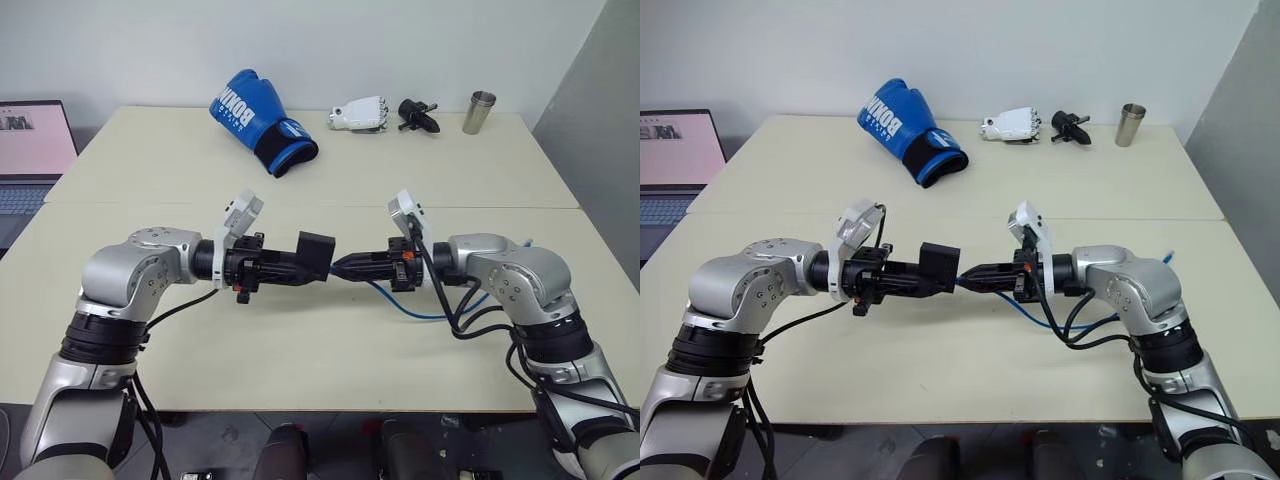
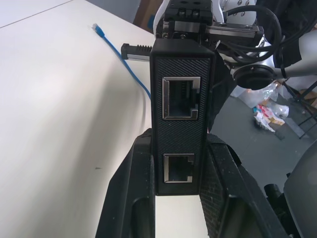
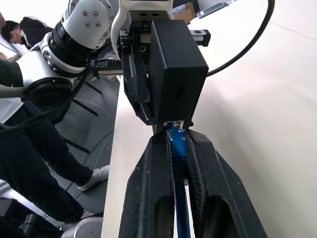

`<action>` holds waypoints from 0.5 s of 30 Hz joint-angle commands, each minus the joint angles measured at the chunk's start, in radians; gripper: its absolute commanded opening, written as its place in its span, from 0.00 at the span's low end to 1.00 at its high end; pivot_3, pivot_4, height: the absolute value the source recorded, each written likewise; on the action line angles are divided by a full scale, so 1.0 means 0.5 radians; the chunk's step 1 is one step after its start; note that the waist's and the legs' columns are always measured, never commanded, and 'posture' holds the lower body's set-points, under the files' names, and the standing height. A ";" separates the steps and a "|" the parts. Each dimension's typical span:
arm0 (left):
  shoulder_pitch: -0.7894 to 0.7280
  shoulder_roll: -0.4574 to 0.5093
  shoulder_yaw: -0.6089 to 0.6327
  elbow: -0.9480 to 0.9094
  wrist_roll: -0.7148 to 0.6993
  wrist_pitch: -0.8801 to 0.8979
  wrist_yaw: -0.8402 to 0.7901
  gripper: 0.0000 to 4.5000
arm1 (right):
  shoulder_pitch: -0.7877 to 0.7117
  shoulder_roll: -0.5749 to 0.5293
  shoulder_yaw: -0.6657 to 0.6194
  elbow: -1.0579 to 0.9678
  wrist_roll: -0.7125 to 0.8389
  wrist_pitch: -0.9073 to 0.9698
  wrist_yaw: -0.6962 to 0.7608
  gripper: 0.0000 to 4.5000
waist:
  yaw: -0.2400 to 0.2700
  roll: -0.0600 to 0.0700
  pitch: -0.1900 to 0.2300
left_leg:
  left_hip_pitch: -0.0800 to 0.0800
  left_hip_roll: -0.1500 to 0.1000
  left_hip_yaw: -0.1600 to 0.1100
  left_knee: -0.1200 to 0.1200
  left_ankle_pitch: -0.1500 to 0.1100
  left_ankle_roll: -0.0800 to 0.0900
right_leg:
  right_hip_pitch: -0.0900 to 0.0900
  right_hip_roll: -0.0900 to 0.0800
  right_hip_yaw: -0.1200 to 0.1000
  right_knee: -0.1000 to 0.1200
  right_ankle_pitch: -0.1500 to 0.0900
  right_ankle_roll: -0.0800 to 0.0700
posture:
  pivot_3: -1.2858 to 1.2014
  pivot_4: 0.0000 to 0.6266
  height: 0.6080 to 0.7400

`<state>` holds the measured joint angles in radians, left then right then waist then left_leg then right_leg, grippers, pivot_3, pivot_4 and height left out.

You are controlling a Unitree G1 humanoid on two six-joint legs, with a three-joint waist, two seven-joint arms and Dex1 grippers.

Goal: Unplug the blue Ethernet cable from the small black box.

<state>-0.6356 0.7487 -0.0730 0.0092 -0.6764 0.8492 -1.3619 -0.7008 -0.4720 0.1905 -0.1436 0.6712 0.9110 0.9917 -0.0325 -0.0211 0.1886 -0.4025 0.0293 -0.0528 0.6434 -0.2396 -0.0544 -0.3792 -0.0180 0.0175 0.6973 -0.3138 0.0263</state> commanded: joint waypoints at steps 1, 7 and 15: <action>-0.054 0.026 0.153 -0.010 -0.103 0.047 0.013 0.18 | 0.005 -0.106 0.021 -0.024 -0.092 -0.064 0.046 0.02 | 0.000 0.000 0.000 | 0.000 0.000 0.000 0.000 0.000 0.000 | 0.000 0.000 0.000 0.000 0.000 0.000 | 0.52 0.24 1.00; -0.038 0.075 0.171 -0.021 -0.118 0.060 0.016 0.18 | 0.022 -0.179 0.023 0.006 -0.100 -0.111 0.064 0.02 | 0.000 0.000 0.000 | 0.000 0.000 0.000 0.000 0.000 0.000 | 0.000 0.000 0.000 0.000 0.000 0.000 | 0.52 0.24 1.00; -0.038 0.091 0.175 -0.043 -0.117 0.065 0.038 0.18 | 0.009 -0.190 0.001 -0.013 -0.060 -0.093 0.064 0.02 | 0.000 0.000 0.000 | 0.000 0.000 0.000 0.000 0.000 0.000 | 0.000 0.000 0.000 0.000 0.000 0.000 | 0.52 0.24 1.00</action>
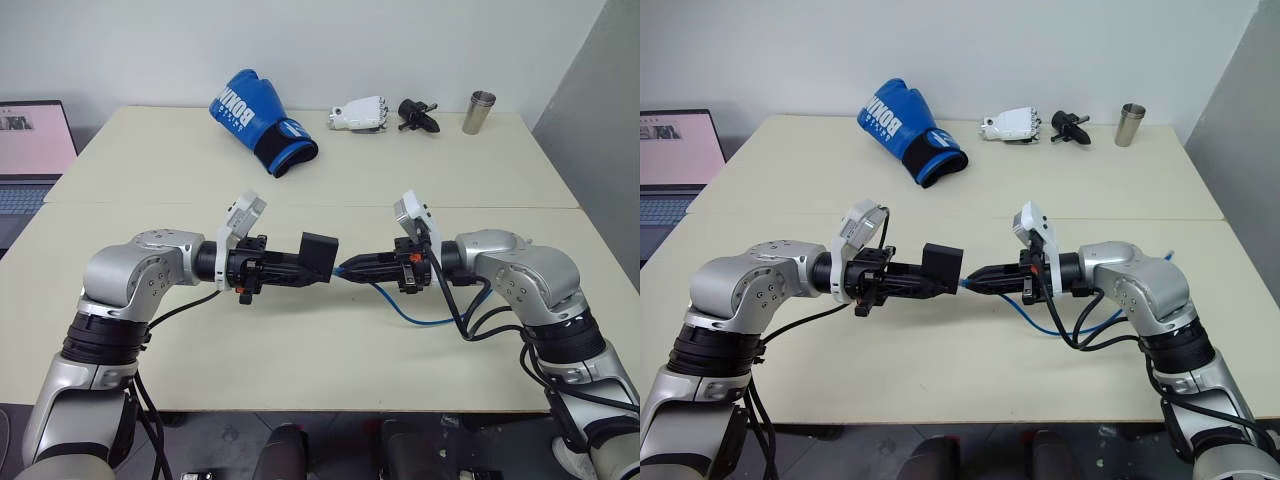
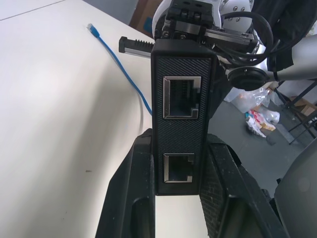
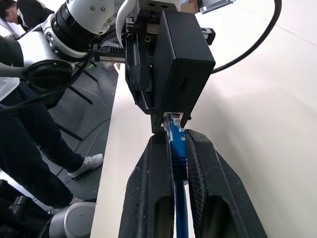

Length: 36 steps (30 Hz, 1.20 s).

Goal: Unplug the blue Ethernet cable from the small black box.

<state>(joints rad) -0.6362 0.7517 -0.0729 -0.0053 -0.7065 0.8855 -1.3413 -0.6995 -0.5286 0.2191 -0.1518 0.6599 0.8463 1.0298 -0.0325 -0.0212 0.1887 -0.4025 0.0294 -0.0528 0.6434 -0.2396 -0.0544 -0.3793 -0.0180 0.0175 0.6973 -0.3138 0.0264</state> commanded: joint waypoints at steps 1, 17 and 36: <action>-0.036 0.086 0.172 -0.018 -0.056 -0.008 -0.004 0.18 | 0.005 -0.079 -0.050 -0.001 -0.039 0.035 -0.006 0.02 | 0.000 0.000 0.000 | 0.000 0.000 0.000 0.000 0.000 0.000 | 0.000 0.000 0.000 0.000 0.000 0.000 | 0.52 0.24 1.00; 0.022 0.202 0.231 0.040 0.044 -0.122 0.018 0.18 | 0.050 -0.158 -0.205 0.456 -0.325 -0.257 -0.165 0.00 | 0.000 0.000 0.001 | -0.001 0.000 0.001 0.000 0.000 0.000 | -0.001 0.000 0.000 -0.001 0.000 0.000 | 0.52 0.24 1.00; 0.139 -0.101 0.291 0.217 0.472 -0.755 0.592 0.18 | -0.056 0.153 -0.366 0.897 -0.795 -0.602 -0.827 0.50 | 0.001 0.000 0.001 | -0.020 0.000 0.003 0.002 0.000 -0.001 | -0.019 -0.001 0.002 0.001 0.001 -0.001 | 0.52 0.24 1.00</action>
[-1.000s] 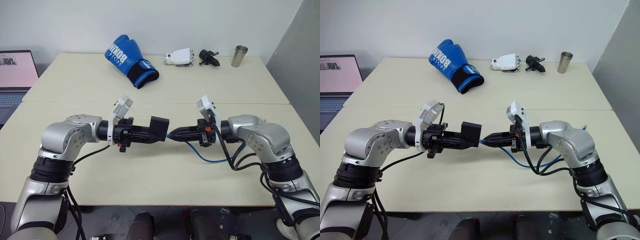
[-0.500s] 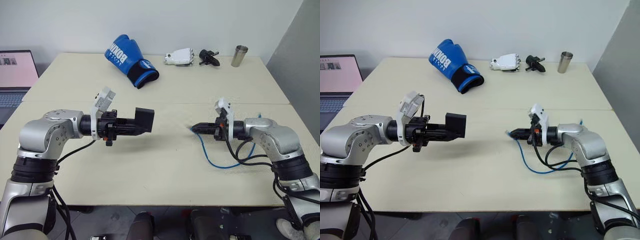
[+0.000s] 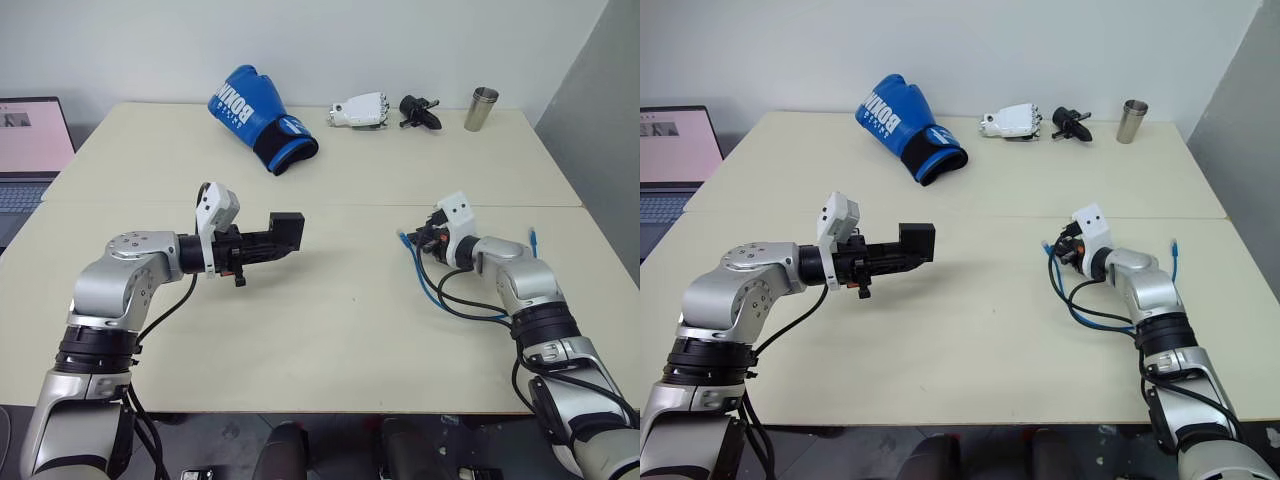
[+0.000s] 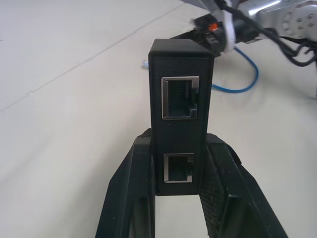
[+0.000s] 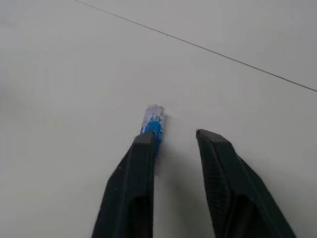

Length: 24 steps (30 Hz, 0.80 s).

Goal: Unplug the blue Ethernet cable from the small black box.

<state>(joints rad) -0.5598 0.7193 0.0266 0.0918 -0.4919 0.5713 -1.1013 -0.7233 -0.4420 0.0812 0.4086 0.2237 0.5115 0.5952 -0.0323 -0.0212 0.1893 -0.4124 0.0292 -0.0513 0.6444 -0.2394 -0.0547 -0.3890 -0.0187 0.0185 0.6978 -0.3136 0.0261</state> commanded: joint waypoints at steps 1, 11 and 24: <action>-0.015 -0.061 0.106 0.048 0.070 -0.178 0.157 0.18 | -0.005 -0.025 -0.109 -0.286 0.101 0.110 0.055 0.56 | 0.000 0.000 0.000 | -0.001 0.000 -0.001 0.001 0.000 0.000 | 0.000 0.000 -0.001 0.000 0.000 0.000 | 0.52 0.24 1.00; -0.034 -0.430 0.224 0.778 0.598 -1.204 1.046 0.18 | 0.119 -0.049 0.092 -1.038 0.244 0.226 0.365 0.91 | 0.003 0.001 0.000 | -0.002 -0.001 -0.002 0.002 0.000 0.000 | 0.000 -0.001 -0.002 0.000 0.000 0.000 | 0.52 0.24 1.00; -0.098 -0.558 0.264 1.454 0.703 -1.443 1.315 0.25 | 0.137 -0.019 0.263 -1.129 0.134 0.149 0.396 0.91 | 0.009 0.000 -0.001 | -0.003 -0.003 -0.005 0.004 0.000 0.000 | 0.000 -0.003 -0.006 0.001 0.001 0.001 | 0.52 0.24 1.00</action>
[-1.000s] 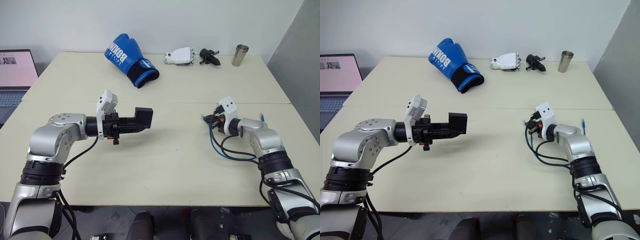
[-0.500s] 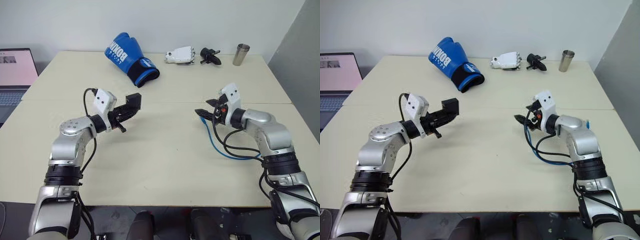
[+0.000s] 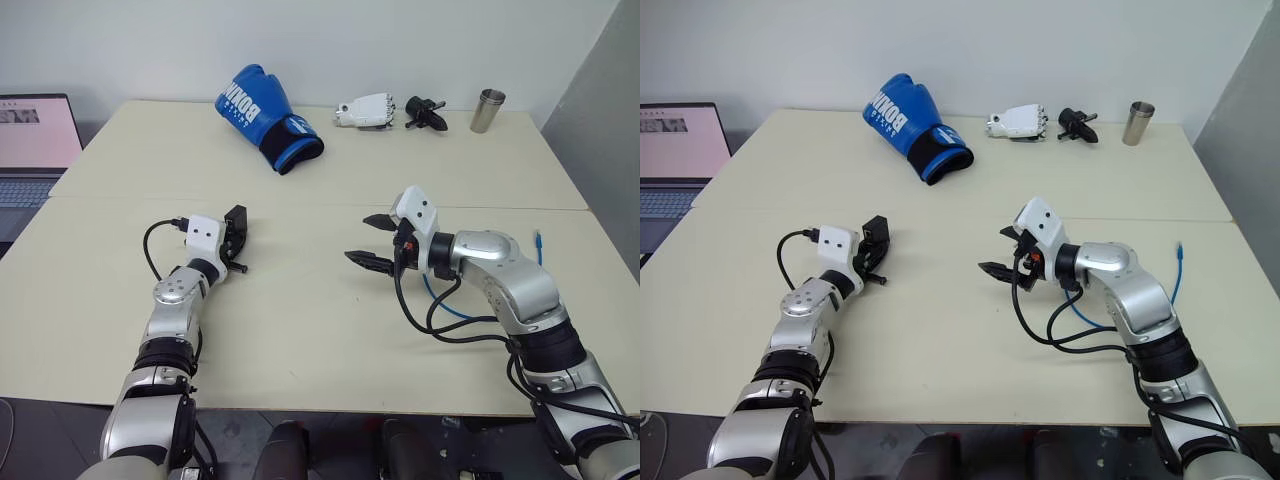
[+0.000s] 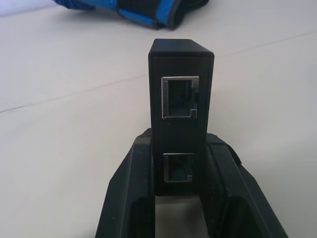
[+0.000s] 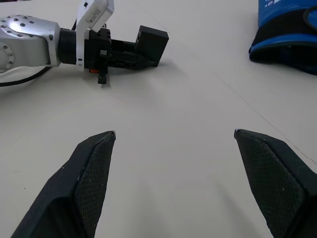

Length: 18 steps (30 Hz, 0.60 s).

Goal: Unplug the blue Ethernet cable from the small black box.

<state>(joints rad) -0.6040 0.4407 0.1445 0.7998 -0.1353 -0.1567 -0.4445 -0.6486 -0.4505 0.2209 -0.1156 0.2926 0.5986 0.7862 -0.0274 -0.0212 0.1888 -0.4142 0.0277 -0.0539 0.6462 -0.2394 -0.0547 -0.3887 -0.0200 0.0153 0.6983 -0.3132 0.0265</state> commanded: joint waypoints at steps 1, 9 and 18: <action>-0.006 0.000 0.028 0.040 -0.016 0.030 -0.019 0.33 | -0.010 -0.005 -0.018 -0.086 -0.002 -0.024 0.015 0.91 | -0.002 0.000 0.000 | 0.000 0.000 0.000 0.000 0.000 0.000 | 0.000 0.000 0.000 0.000 0.000 0.000 | 0.52 0.24 1.00; -0.012 0.004 0.083 0.034 -0.058 0.113 -0.036 0.67 | -0.011 -0.009 -0.017 -0.093 -0.008 -0.025 0.021 0.91 | -0.003 0.000 0.000 | 0.002 0.000 0.000 0.000 0.000 0.000 | 0.001 0.000 0.000 0.002 0.000 0.000 | 0.52 0.24 1.00; 0.051 0.041 0.090 -0.156 -0.011 0.082 0.037 0.86 | -0.016 -0.007 -0.006 -0.097 -0.037 -0.053 0.009 0.91 | -0.005 0.000 0.000 | 0.003 0.001 0.000 0.000 0.000 0.000 | 0.001 0.001 0.000 0.003 0.000 0.000 | 0.52 0.24 1.00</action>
<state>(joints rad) -0.5951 0.4423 0.1781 0.7805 -0.1525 -0.1077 -0.4531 -0.6484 -0.4506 0.2228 -0.1168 0.2844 0.5953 0.7873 -0.0299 -0.0211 0.1886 -0.4128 0.0282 -0.0539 0.6462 -0.2393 -0.0546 -0.3884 -0.0197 0.0155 0.6997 -0.3132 0.0264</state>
